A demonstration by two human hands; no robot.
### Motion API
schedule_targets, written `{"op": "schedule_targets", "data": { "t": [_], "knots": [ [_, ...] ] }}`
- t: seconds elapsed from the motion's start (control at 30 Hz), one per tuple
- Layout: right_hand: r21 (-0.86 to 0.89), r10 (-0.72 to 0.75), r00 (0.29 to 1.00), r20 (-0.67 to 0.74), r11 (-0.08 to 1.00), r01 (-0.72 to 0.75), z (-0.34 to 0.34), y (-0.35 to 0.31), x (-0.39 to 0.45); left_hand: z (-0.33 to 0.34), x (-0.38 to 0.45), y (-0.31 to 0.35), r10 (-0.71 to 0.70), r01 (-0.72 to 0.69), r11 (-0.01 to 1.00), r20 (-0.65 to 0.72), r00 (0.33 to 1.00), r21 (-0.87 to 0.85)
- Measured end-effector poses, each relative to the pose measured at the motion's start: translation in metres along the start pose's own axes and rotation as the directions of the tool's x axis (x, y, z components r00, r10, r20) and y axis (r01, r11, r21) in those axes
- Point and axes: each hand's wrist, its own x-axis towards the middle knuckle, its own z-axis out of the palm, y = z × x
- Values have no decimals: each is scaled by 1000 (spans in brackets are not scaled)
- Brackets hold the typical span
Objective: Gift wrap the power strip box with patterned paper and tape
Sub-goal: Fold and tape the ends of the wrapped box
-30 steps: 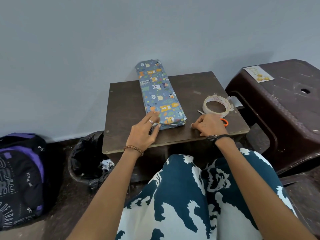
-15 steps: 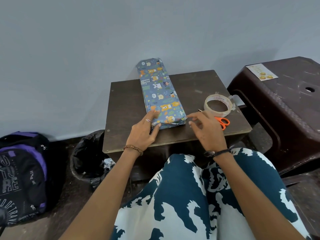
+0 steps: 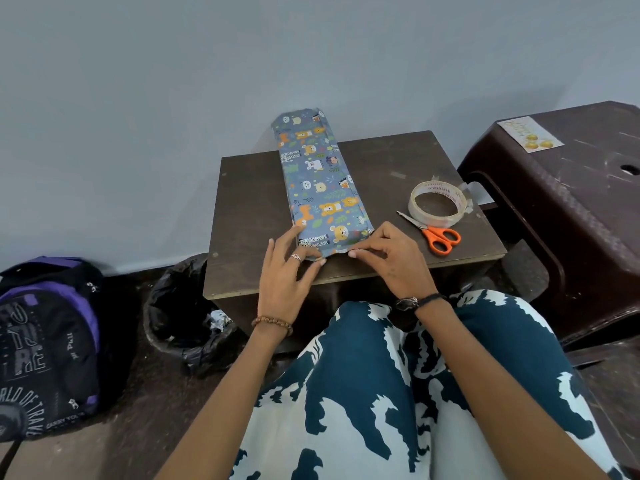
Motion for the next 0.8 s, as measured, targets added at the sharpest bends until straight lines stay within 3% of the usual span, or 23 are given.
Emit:
{"op": "schedule_targets", "data": {
  "t": [0.13, 0.23, 0.4, 0.63, 0.8],
  "knots": [
    [54, 116, 993, 27, 992, -117, -2, 2, 0, -2, -5, 5, -43, 49, 993, -58, 997, 106],
    [-35, 182, 983, 20, 983, -182, 1, 0, 0, -1, -9, 6, -51, 60, 984, -61, 997, 166],
    [-111, 273, 962, -14, 956, -273, 8, -6, -2, 7, -9, 11, -285, 286, 956, -30, 958, 58],
    [-203, 252, 967, -44, 945, -255, 11, -9, -4, 9, -3, 14, -402, 401, 915, 35, 915, 34],
    [-95, 161, 985, -54, 982, -166, 9, -3, -8, 7, -6, 15, -312, 309, 948, 30, 950, 82]
  ]
}}
